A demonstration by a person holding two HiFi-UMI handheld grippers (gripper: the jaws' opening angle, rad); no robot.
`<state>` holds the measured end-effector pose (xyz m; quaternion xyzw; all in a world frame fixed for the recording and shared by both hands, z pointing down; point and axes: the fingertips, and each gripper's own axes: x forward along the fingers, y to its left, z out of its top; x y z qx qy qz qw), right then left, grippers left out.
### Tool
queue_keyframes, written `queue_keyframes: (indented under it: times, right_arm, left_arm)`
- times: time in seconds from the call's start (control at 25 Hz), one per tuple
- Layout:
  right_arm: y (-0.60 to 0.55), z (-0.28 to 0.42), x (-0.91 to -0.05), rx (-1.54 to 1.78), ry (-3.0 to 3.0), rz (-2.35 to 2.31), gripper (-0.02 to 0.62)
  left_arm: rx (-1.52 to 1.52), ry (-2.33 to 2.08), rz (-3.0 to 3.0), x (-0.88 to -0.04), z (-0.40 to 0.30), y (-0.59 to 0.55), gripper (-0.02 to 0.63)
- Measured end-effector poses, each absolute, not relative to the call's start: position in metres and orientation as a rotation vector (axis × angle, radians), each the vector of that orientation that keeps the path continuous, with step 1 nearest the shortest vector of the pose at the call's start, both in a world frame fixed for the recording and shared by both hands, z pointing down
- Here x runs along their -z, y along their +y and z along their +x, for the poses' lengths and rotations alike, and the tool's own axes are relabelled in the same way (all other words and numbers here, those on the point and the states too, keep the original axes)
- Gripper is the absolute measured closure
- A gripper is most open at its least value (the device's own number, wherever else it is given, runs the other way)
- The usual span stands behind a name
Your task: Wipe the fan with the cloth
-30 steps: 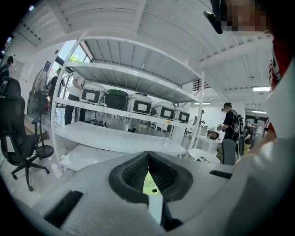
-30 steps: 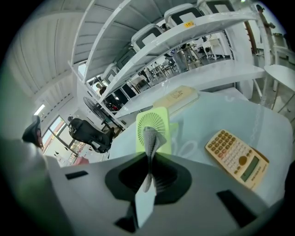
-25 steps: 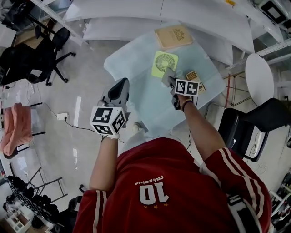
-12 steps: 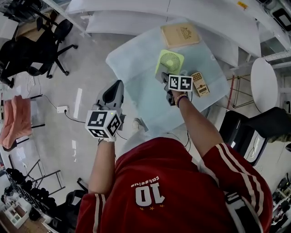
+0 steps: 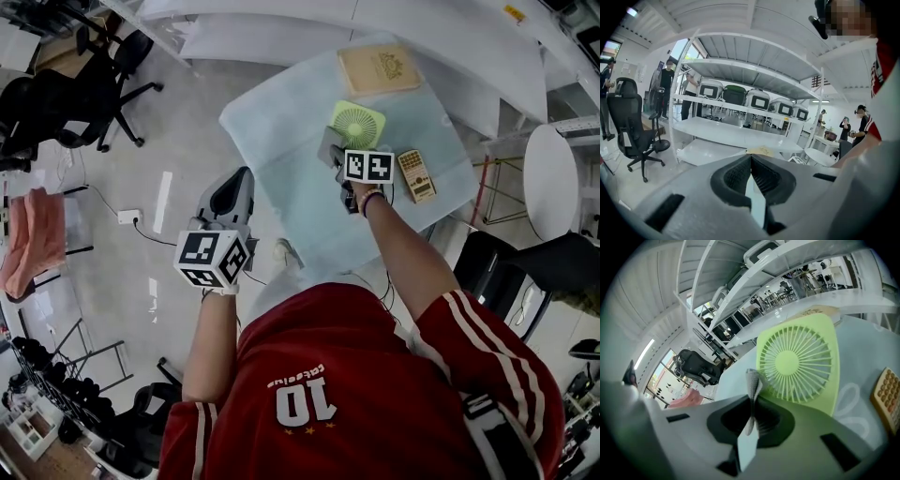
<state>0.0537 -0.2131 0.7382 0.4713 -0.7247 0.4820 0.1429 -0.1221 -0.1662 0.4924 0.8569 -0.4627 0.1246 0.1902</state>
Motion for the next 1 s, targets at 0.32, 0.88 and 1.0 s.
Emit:
queue_keyframes:
  times: [0.32,0.88,1.0]
  right_arm:
    - [-0.211,0.054,-0.751,-1.397,-2.07,1.35,0.575]
    - [-0.206,0.069,-0.757,-1.418,-2.045,1.369,0.575]
    - [-0.205,0.074,-0.759,-1.423,-2.042,1.378,0.575]
  left_arm:
    - [-0.364,-1.323,2.388,-0.497,-0.126,-0.165,0.601]
    - [-0.366,-1.325,2.39,-0.496,-0.12,-0.162,0.601]
    - [-0.371,-1.324,2.399,-0.494,-0.117,-0.162,0.601]
